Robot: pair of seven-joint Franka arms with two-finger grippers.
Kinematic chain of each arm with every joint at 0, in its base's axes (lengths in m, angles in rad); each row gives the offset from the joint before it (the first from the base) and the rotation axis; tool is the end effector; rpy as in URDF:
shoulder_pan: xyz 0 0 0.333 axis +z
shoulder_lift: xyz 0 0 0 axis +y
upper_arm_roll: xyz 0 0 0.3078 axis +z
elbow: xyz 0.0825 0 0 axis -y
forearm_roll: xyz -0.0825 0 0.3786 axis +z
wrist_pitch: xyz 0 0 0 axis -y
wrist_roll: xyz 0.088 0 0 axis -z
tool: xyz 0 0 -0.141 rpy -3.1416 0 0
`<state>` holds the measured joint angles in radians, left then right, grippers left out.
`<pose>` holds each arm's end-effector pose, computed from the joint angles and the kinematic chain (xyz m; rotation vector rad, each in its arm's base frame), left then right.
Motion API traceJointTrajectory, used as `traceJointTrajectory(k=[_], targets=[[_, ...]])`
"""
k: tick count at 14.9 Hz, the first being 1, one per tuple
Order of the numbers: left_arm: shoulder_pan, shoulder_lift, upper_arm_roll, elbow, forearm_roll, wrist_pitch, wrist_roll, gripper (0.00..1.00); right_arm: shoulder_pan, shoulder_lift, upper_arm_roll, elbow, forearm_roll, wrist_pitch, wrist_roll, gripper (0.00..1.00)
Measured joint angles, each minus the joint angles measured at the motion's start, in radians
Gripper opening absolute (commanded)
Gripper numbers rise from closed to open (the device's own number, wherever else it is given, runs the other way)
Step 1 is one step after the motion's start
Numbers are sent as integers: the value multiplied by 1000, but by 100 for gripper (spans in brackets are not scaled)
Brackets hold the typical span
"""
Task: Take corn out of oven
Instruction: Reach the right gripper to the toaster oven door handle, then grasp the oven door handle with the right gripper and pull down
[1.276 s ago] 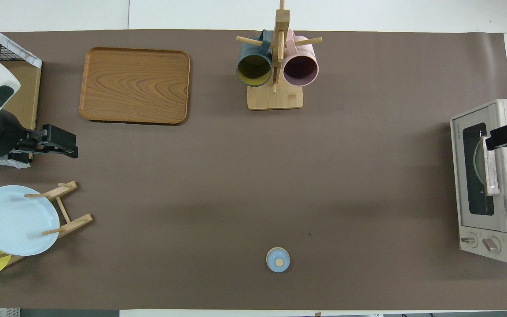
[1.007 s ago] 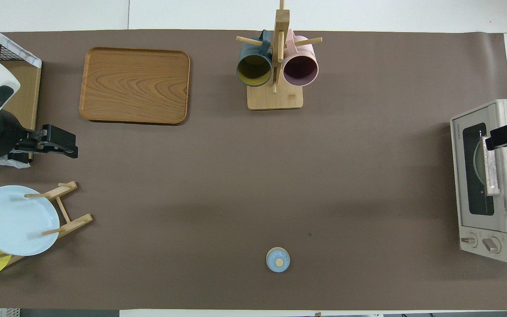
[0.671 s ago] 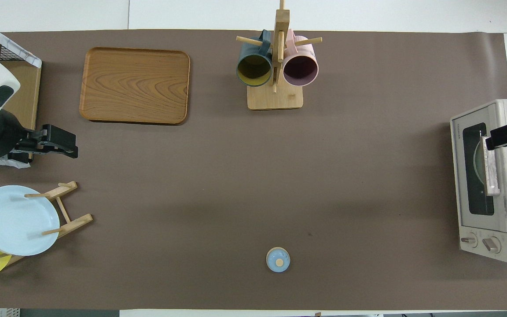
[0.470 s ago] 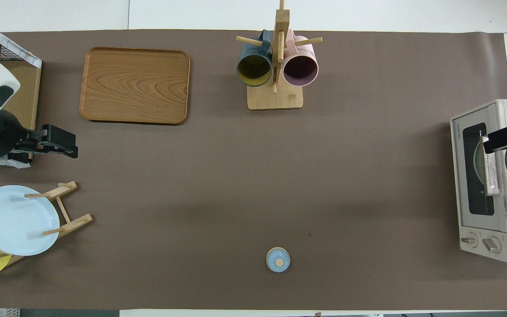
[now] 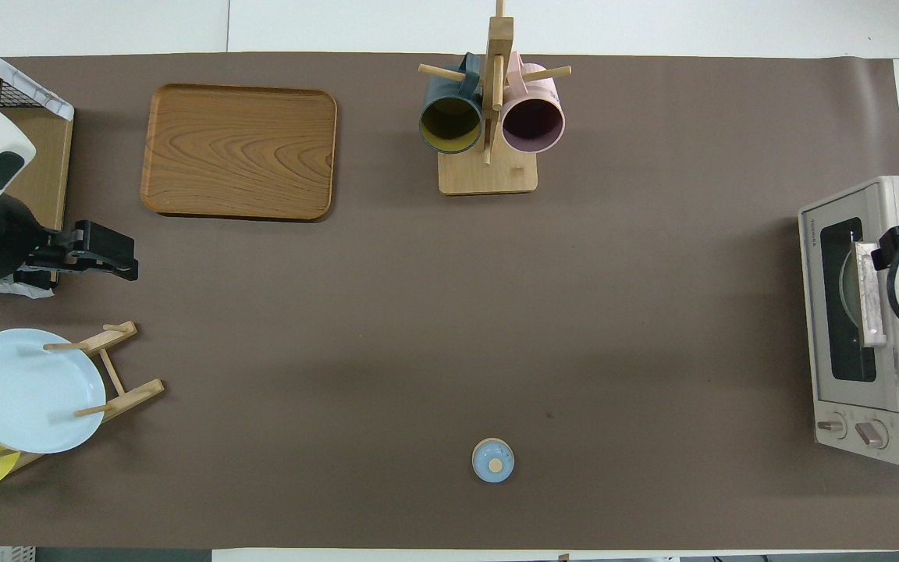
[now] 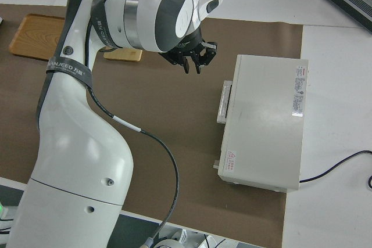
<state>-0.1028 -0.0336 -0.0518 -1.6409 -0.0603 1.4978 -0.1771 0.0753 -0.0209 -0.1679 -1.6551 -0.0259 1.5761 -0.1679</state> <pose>0.5179 -0.0901 0.5625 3.0964 0.0333 -0.1824 0.5361 -0.0542 0.5548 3.1232 0.1193 -0.0951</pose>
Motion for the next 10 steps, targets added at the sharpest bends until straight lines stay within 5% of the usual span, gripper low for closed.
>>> traceJointTrajectory(k=[5, 10], targets=[[0, 0, 0, 0, 0, 0, 0, 100, -5, -67, -1, -237, -53, 179, 90, 0], [0, 0, 0, 0, 0, 0, 0, 100, -11, -99, -1, -318, -82, 223, 178, 0]])
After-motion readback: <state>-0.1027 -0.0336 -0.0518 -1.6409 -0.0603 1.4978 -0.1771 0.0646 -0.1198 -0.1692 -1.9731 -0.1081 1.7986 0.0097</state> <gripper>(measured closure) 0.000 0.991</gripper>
